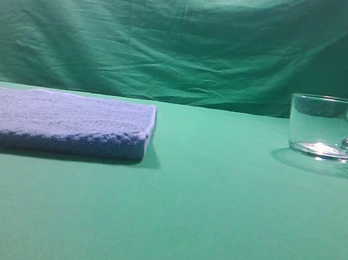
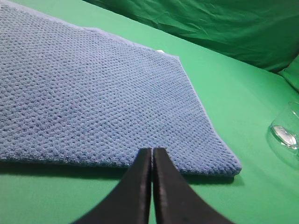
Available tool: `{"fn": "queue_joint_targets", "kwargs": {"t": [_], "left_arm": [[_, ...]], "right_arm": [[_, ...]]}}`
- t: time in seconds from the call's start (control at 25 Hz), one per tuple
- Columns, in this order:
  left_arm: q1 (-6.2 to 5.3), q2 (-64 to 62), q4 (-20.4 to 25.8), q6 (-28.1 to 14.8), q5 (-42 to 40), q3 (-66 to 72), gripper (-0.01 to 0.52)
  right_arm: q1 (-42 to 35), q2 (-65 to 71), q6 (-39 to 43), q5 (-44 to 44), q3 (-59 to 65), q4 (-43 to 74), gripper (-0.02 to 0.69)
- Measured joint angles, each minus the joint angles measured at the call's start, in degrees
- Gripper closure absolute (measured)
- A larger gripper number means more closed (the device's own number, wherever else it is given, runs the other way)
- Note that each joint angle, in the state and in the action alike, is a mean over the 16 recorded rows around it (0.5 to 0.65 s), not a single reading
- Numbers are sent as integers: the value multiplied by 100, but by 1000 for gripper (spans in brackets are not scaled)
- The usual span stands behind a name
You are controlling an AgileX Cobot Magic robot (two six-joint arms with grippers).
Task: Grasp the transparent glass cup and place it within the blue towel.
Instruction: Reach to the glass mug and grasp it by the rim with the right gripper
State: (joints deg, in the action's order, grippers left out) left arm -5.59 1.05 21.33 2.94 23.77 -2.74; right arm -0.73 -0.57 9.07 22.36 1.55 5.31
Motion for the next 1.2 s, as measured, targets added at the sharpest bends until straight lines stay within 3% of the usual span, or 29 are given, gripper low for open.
{"fn": "queue_joint_targets", "kwargs": {"t": [0.92,1.2], "left_arm": [[0,0,0,0,0,0,514],[0,0,0,0,0,0,514]], "right_arm": [[0,0,2,-36,0,-3,665],[16,0,4,-625,1,-16,665]]}}
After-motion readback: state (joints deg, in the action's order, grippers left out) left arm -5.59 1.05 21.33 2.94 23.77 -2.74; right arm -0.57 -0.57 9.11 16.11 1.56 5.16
